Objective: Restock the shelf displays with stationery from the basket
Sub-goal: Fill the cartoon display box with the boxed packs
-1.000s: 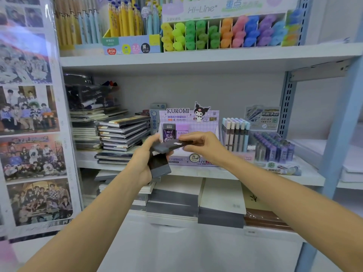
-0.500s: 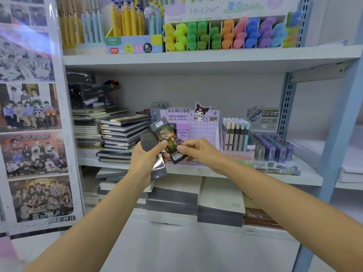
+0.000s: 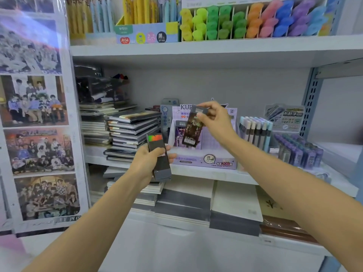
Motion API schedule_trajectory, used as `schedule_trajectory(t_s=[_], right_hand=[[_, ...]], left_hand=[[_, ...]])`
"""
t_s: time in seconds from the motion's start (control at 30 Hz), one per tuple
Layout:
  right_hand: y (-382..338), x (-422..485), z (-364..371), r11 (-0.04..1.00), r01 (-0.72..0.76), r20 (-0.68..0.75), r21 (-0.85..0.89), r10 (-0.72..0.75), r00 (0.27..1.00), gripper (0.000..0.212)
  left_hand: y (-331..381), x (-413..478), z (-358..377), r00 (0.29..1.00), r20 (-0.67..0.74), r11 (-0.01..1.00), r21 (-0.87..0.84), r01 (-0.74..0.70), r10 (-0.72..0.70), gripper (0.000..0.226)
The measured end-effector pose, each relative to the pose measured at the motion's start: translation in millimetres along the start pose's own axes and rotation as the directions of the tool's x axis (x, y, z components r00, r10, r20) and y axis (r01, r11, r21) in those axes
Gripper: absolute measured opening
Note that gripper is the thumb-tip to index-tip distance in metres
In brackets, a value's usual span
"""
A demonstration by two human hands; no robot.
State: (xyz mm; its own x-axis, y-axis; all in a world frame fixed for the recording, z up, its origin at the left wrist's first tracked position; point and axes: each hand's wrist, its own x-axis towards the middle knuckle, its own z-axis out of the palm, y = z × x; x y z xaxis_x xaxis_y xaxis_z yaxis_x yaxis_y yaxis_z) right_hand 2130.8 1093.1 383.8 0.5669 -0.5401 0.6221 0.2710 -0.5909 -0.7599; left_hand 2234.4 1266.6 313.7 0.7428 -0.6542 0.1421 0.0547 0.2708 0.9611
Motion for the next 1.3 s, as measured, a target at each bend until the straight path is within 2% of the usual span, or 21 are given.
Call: schedule_trajectory(t_s=[0.07,0.2,0.57,0.67,0.83,1.0,1.07,1.17,1.23,1.3], right_hand=[[6.6,10.2,1.8,0.999,0.008,-0.055,-0.039,-0.01,0.998,0.022],[21.7,15.6,16.6,0.99,0.028,-0.054,-0.136,-0.036,0.998,0.021],[38.3,27.1,32.1,0.914,0.165,0.18,-0.37,-0.103,0.978,0.017],[38.3,28.2,36.9,0.889,0.216,0.194,-0.403,-0.148,0.97,0.013],[41.2,25.1,42.3,0.827,0.313,0.139,-0.468,-0.281,0.95,0.033],[48.2,21.3,41.3,0.723,0.372,0.144,-0.582,-0.359,0.922,0.02],[48.8,21.5,39.8,0.666,0.359,0.151,-0.654,-0.35,0.925,0.024],[48.5,19.0,36.7,0.592,0.337,0.226,-0.732,-0.256,0.94,0.037],[44.9,14.2,35.6,0.633,0.321,0.223,-0.705,-0.231,0.947,0.039],[37.8,5.7,35.5,0.799,0.286,0.202,-0.53,-0.208,0.957,0.038]], left_hand=[[-2.7,4.6,-5.1,0.999,-0.023,0.998,-0.046,-0.048,0.047,0.012],[-9.6,12.7,-8.9,0.997,-0.045,0.992,-0.105,-0.065,0.061,0.016],[-19.5,21.3,-10.2,0.999,0.025,0.997,-0.077,-0.017,0.019,0.018],[-17.7,20.6,-10.1,0.999,0.034,0.998,-0.06,-0.016,0.018,0.017],[-16.5,18.2,-10.2,0.999,0.049,0.998,-0.057,-0.012,0.014,0.017],[-13.5,16.5,-10.0,0.998,0.066,0.999,-0.046,-0.007,0.01,0.016],[-12.8,14.8,-9.6,0.998,0.062,0.999,-0.033,-0.008,0.01,0.016],[-11.0,11.7,-8.5,0.998,0.059,1.0,0.005,-0.017,0.017,0.017],[-9.2,9.2,-7.7,0.998,0.065,1.0,0.007,-0.024,0.024,0.017],[-6.5,5.8,-6.2,0.996,0.082,0.999,0.008,-0.039,0.038,0.019]])
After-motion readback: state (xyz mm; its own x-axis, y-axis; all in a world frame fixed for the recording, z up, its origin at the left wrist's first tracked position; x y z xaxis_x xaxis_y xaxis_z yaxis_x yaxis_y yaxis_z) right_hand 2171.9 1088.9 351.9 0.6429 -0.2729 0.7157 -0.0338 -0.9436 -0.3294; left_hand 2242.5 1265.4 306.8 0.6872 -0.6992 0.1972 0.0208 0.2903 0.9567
